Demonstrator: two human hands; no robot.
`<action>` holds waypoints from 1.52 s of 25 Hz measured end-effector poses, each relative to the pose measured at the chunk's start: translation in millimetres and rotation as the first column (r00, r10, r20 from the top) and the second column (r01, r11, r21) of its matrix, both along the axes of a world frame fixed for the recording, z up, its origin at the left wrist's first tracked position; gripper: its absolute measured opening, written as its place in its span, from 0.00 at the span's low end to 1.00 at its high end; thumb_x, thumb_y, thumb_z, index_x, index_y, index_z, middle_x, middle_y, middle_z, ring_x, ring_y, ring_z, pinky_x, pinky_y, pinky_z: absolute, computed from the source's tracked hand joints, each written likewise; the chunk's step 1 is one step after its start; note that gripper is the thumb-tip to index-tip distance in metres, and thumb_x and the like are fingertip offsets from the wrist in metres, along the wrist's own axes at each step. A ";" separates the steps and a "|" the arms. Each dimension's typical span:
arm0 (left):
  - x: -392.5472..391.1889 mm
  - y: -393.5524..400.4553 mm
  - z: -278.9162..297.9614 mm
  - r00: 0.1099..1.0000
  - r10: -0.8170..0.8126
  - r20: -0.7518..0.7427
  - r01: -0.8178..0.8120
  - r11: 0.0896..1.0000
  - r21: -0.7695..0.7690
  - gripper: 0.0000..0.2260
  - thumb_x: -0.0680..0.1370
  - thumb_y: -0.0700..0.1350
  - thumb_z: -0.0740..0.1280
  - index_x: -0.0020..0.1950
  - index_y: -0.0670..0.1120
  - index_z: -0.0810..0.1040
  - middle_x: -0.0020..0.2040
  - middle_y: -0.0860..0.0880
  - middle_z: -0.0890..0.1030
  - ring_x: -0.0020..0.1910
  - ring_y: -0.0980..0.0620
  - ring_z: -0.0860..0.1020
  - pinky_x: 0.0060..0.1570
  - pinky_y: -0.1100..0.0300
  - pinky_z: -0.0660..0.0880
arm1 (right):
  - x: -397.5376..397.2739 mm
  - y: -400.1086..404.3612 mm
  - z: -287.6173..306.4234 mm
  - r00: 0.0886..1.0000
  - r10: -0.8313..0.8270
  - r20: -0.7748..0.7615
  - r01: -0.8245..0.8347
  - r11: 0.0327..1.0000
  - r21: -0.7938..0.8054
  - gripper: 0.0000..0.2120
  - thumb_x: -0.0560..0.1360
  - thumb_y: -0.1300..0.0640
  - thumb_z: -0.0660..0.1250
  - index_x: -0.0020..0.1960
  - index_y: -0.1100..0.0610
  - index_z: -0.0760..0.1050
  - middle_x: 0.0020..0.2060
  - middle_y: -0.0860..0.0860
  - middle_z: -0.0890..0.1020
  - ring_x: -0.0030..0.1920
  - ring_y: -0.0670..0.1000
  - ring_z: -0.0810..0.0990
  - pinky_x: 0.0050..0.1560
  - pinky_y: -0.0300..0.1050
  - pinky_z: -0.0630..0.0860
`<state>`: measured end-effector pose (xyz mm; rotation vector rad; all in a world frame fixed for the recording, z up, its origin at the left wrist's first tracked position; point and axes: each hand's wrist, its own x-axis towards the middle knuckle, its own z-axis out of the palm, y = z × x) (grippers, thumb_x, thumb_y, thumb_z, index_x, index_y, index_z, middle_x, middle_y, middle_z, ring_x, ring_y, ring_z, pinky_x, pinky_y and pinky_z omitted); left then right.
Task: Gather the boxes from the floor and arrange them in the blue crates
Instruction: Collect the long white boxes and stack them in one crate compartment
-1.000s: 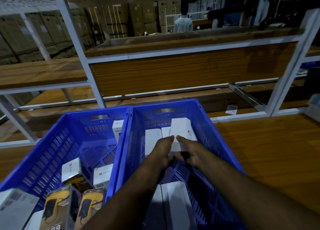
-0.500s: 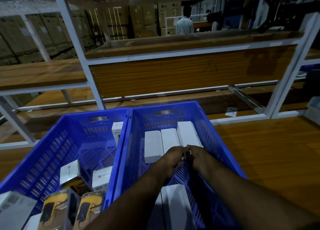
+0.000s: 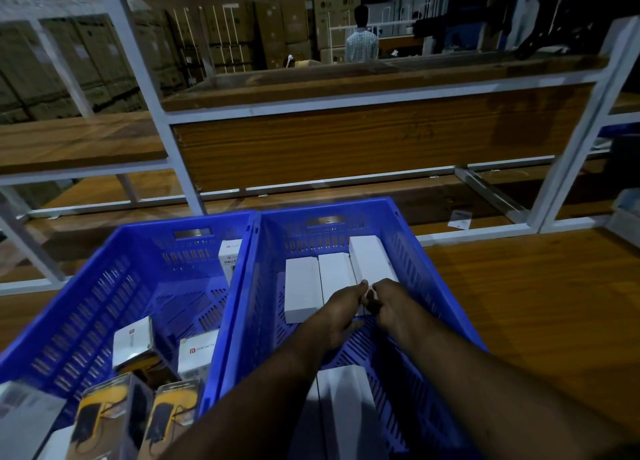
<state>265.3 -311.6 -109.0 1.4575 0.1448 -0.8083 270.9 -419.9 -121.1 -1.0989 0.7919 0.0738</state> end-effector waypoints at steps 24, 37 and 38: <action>15.6 79.6 49.0 0.885 -0.192 0.425 -0.051 0.866 0.498 0.06 0.83 0.46 0.61 0.50 0.45 0.74 0.55 0.40 0.82 0.49 0.45 0.82 0.59 0.47 0.79 | -44.0 50.3 15.6 0.114 0.692 -0.713 -0.868 -0.280 -0.411 0.29 0.64 0.35 0.76 0.49 0.60 0.80 0.49 0.53 0.79 0.45 0.54 0.77 0.45 0.46 0.77; 4.2 75.5 64.8 0.883 -0.264 0.387 0.032 0.858 0.513 0.11 0.84 0.47 0.61 0.54 0.41 0.78 0.59 0.40 0.82 0.58 0.41 0.81 0.58 0.49 0.79 | -31.3 11.5 66.5 0.747 0.631 -0.210 -0.635 0.583 -0.507 0.12 0.67 0.57 0.80 0.48 0.57 0.82 0.43 0.52 0.82 0.45 0.52 0.79 0.39 0.42 0.76; 4.2 74.7 64.9 0.877 -0.282 0.388 0.044 0.853 0.520 0.14 0.84 0.50 0.61 0.58 0.40 0.78 0.61 0.40 0.81 0.59 0.41 0.80 0.58 0.48 0.78 | -29.8 8.1 69.7 0.824 0.552 -0.128 -0.532 0.675 -0.511 0.12 0.68 0.56 0.80 0.48 0.59 0.82 0.46 0.54 0.84 0.47 0.54 0.81 0.43 0.46 0.78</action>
